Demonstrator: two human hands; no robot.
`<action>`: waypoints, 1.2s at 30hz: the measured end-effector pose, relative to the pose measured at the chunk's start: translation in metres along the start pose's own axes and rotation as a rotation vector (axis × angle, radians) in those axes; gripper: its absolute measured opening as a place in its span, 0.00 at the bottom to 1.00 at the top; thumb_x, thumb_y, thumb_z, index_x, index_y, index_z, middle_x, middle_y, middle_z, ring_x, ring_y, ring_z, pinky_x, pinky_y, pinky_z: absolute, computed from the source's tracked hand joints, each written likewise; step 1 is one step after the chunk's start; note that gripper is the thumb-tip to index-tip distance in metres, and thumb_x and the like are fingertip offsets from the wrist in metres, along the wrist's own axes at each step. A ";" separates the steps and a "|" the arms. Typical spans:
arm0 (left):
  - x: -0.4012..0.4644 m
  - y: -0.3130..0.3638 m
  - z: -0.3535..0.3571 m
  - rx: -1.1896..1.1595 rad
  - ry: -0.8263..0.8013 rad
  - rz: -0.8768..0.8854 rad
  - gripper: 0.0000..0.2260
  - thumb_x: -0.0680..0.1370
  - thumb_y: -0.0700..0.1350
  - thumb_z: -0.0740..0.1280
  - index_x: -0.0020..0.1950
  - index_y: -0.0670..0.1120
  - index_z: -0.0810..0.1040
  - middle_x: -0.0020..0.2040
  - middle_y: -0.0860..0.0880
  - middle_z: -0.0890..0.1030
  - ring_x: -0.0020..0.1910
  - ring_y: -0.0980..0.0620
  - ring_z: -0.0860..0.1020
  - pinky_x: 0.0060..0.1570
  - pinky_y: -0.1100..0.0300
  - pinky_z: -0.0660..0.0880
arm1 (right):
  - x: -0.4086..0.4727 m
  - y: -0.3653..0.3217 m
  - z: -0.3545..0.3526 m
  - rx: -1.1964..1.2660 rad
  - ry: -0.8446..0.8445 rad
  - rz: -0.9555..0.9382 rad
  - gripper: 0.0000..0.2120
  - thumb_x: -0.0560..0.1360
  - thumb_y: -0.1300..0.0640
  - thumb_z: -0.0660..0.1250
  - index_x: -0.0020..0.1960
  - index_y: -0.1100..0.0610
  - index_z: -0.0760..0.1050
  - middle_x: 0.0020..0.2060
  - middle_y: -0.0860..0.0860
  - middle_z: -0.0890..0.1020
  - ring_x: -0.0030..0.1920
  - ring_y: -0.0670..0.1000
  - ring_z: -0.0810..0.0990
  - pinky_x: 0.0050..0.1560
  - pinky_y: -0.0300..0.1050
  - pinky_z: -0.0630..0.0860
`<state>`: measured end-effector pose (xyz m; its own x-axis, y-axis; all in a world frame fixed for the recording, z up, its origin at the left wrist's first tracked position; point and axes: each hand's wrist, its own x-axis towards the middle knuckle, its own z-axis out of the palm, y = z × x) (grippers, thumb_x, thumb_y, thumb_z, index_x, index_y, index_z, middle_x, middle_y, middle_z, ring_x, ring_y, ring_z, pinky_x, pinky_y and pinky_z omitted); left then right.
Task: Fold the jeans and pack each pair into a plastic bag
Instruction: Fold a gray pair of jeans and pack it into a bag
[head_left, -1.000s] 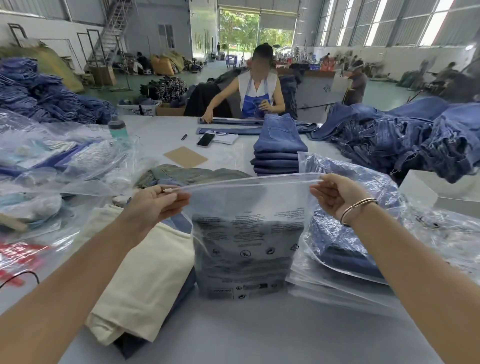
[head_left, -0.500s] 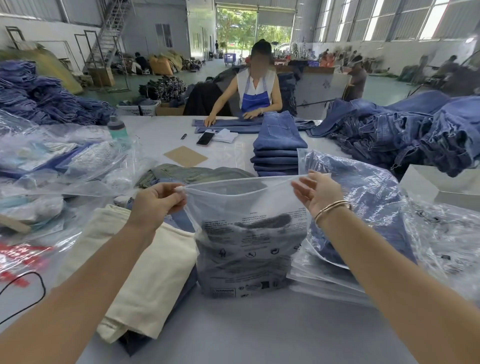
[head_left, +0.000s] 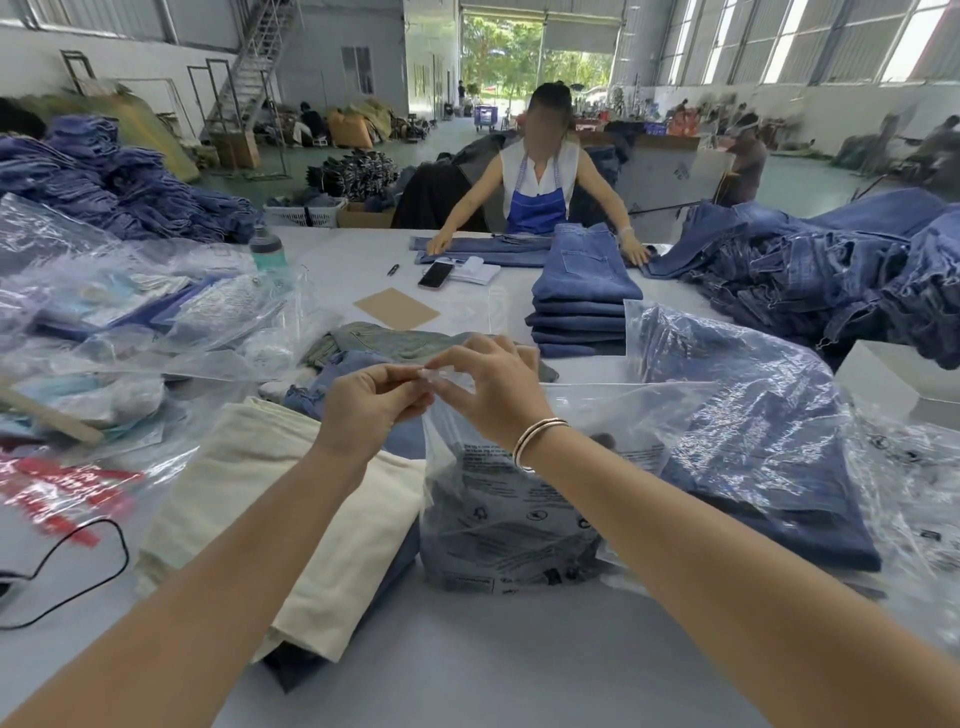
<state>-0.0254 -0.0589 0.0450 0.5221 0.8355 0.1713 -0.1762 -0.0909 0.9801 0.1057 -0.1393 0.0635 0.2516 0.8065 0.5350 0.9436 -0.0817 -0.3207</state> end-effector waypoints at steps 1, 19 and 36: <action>0.000 0.000 0.000 -0.003 0.004 0.000 0.04 0.75 0.35 0.69 0.44 0.43 0.81 0.34 0.49 0.84 0.34 0.55 0.82 0.38 0.67 0.78 | 0.003 -0.002 0.001 0.007 -0.002 -0.002 0.11 0.76 0.42 0.64 0.54 0.44 0.79 0.48 0.46 0.78 0.53 0.49 0.72 0.52 0.48 0.58; 0.016 -0.011 -0.042 0.070 0.193 -0.061 0.04 0.76 0.37 0.69 0.43 0.45 0.78 0.30 0.55 0.83 0.30 0.62 0.79 0.31 0.69 0.76 | -0.042 0.146 -0.091 -0.403 -0.003 0.093 0.07 0.77 0.53 0.65 0.46 0.54 0.80 0.46 0.49 0.82 0.47 0.53 0.77 0.50 0.47 0.54; 0.018 -0.016 -0.036 0.083 0.124 0.035 0.05 0.74 0.39 0.71 0.43 0.47 0.78 0.37 0.51 0.83 0.34 0.59 0.79 0.41 0.66 0.76 | -0.029 0.095 -0.007 -0.384 -0.632 0.042 0.58 0.59 0.26 0.67 0.75 0.44 0.37 0.74 0.48 0.63 0.74 0.53 0.60 0.68 0.65 0.28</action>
<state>-0.0431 -0.0230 0.0292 0.4085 0.8912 0.1973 -0.1206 -0.1615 0.9795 0.1890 -0.1745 0.0228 0.2268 0.9720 -0.0613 0.9739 -0.2255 0.0274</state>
